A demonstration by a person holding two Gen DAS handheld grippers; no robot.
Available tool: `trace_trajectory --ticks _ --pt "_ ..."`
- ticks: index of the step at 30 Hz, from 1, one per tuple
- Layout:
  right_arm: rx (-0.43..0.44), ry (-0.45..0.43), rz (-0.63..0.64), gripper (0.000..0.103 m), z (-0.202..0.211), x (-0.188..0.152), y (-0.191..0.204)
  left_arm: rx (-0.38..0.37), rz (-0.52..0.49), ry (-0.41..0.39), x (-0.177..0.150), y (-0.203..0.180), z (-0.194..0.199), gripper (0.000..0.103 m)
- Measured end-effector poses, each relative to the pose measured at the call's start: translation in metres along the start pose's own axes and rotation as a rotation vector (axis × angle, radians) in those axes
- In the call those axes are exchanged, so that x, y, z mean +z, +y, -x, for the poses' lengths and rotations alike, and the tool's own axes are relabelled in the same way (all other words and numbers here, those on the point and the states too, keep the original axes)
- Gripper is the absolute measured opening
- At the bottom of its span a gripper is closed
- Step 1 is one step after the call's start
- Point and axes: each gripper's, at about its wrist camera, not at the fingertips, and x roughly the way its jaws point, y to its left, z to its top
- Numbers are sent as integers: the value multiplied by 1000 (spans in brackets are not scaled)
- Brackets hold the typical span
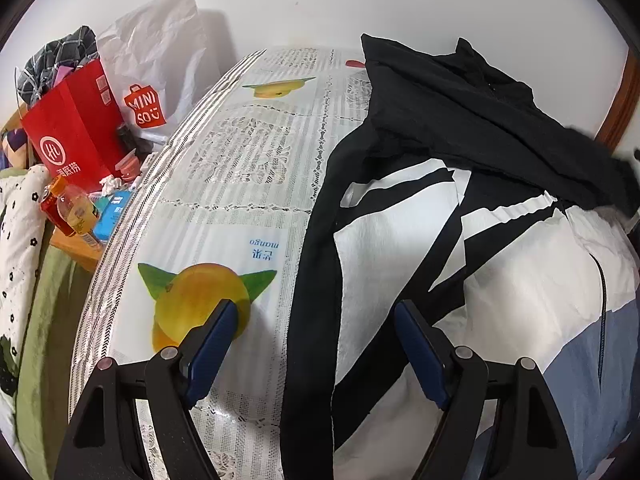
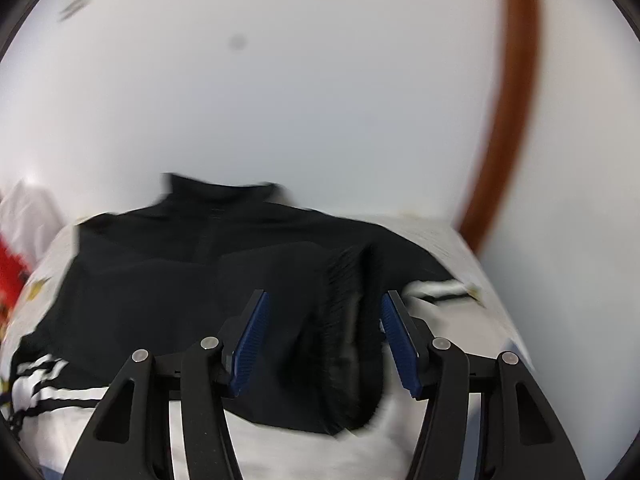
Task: Fold large clothes
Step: 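Lay the black sleeve across the jacket body and open the right gripper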
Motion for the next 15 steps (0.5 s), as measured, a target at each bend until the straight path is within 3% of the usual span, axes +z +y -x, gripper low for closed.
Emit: trace_trajectory --ticks 2,5,15 --pt "1 -1 -42 58 4 -8 -22 5 -1 0 0 0 0 79" --pt "5 4 -9 58 10 -25 -26 12 -7 1 -1 -1 2 79" --pt "20 106 217 58 -41 -69 42 28 -39 -16 -7 -5 15 79"
